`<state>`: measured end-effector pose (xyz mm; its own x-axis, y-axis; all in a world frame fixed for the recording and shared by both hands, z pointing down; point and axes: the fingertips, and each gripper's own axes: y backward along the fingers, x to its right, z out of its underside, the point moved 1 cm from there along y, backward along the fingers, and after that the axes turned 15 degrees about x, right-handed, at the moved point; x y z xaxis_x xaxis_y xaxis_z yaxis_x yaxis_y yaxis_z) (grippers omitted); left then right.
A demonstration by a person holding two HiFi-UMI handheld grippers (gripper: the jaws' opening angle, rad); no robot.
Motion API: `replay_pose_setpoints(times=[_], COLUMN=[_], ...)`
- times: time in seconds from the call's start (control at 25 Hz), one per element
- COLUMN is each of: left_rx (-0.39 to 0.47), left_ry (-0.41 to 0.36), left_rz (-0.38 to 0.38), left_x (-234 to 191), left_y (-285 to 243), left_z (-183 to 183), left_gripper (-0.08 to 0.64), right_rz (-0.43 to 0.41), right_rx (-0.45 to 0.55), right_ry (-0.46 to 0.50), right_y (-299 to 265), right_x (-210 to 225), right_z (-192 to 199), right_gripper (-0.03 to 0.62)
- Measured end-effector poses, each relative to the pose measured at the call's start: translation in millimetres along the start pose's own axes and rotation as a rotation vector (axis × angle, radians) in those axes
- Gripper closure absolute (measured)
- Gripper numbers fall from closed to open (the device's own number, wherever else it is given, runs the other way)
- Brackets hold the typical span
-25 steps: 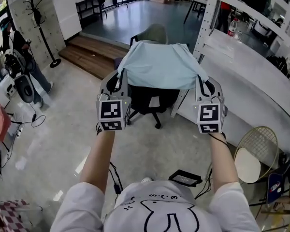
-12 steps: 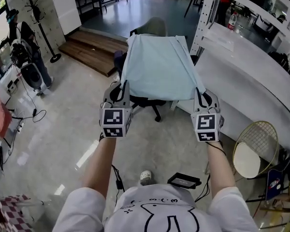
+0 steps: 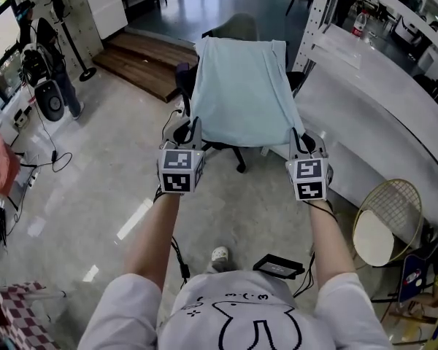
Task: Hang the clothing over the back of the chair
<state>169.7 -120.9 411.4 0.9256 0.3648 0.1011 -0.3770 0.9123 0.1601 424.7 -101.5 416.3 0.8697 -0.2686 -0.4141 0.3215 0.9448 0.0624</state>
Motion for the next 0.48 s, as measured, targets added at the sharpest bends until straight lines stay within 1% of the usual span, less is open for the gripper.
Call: replay_pose_setpoints(times=[0.28,0.48], left_rx=[-0.079,-0.121], left_ry=[0.014,0.013], left_rz=[0.019,0.046], left_x=[-7.9,-13.2], left_y=[-33.5,-51.8], left_z=[30.9,53.5], left_gripper=[0.528,0.528], right_rz=[-0.048,-0.059], right_rx=[-0.061,-0.108], right_ry=[-0.039,-0.052], right_y=[-33.7,-50.0], right_x=[0.2,-6.9], right_z=[30.0,53.7], right_gripper=[0.552,0.549])
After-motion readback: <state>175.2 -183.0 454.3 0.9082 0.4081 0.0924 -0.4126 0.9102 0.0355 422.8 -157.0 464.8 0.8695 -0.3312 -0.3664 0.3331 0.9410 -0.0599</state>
